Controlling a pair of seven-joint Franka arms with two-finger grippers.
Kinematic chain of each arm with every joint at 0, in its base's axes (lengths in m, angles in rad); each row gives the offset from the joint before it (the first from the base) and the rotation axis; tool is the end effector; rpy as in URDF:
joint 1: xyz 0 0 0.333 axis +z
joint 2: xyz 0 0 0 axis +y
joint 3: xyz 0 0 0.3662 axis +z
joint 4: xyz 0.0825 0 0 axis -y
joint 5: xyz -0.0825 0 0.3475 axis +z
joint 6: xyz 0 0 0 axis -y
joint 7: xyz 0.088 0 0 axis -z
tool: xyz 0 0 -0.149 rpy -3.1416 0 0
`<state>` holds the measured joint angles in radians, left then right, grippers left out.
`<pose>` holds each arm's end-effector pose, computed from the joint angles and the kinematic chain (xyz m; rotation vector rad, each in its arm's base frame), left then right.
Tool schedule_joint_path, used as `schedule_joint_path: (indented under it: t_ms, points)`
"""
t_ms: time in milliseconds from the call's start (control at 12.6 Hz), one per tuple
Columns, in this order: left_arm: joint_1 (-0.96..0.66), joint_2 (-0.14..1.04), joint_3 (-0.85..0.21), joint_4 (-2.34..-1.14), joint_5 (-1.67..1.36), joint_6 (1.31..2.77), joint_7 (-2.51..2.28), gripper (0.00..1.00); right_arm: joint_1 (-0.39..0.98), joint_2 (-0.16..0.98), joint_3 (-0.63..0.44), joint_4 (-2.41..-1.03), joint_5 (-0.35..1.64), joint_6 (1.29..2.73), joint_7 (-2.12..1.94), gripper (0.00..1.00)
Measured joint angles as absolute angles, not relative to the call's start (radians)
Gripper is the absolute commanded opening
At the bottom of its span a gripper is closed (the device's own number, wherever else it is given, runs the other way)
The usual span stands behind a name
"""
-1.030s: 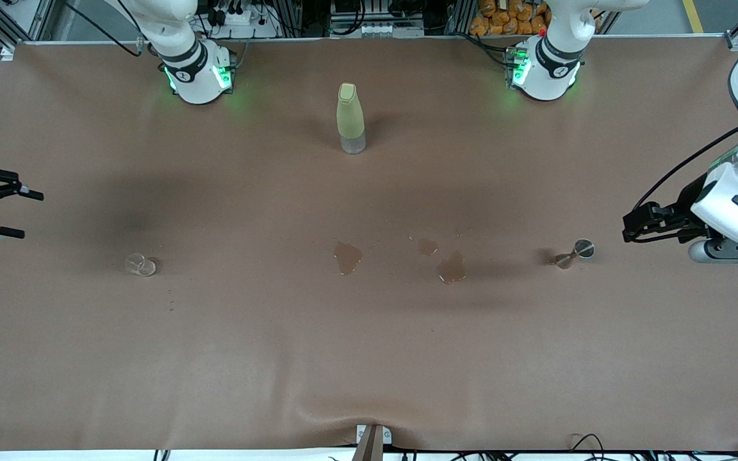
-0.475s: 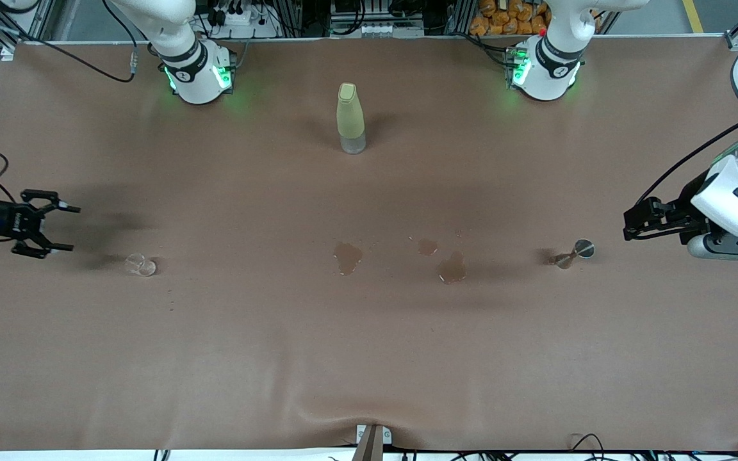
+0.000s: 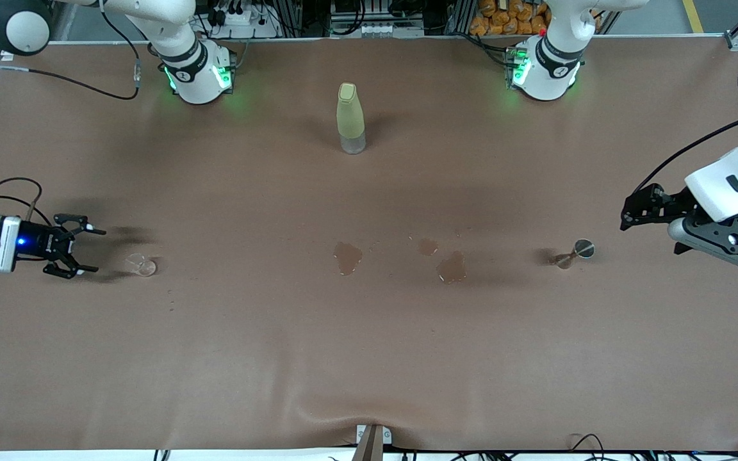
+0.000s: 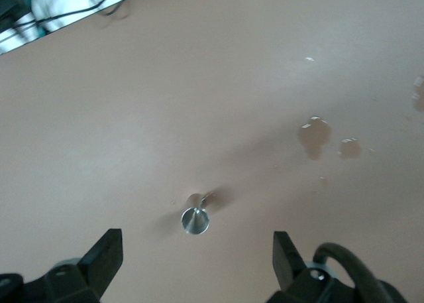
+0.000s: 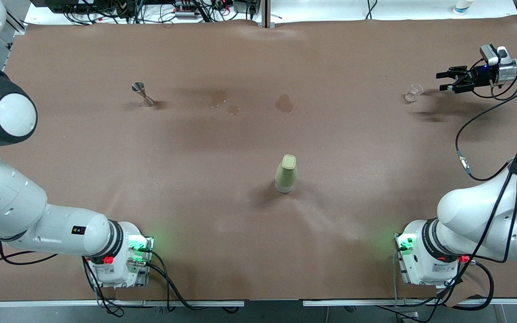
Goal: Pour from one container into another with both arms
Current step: 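Grasp the glass beaker with the right gripper while the left gripper grasps the jigger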
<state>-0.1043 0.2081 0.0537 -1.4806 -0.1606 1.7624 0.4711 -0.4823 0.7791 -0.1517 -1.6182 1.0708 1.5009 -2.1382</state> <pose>0.6080 -0.0549 0.5748 2.9157 -0.7421 0.1554 0.5764 -0.2367 0.2184 -1.7794 -1.0218 -0.8683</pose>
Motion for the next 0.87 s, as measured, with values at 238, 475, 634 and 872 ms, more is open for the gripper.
schedule_joint_path:
  t_ms: [238,475,634,872]
  points:
    - [-0.014,0.245,0.058,-1.492,-0.345,1.716,0.755,1.00,-0.494,0.847,-0.152,-1.572,1.082,1.476,-2.205,1.00]
    - [0.085,0.326,0.059,-1.495,-0.511,1.708,1.075,1.00,-0.509,0.943,-0.151,-1.497,1.094,1.410,-2.230,1.00]
    - [0.118,0.383,0.059,-1.496,-0.597,1.708,1.259,1.00,-0.517,0.979,-0.151,-1.477,1.101,1.383,-2.233,1.00]
    - [0.171,0.483,0.059,-1.497,-0.730,1.708,1.582,1.00,-0.521,1.020,-0.139,-1.466,1.119,1.375,-2.252,1.00]
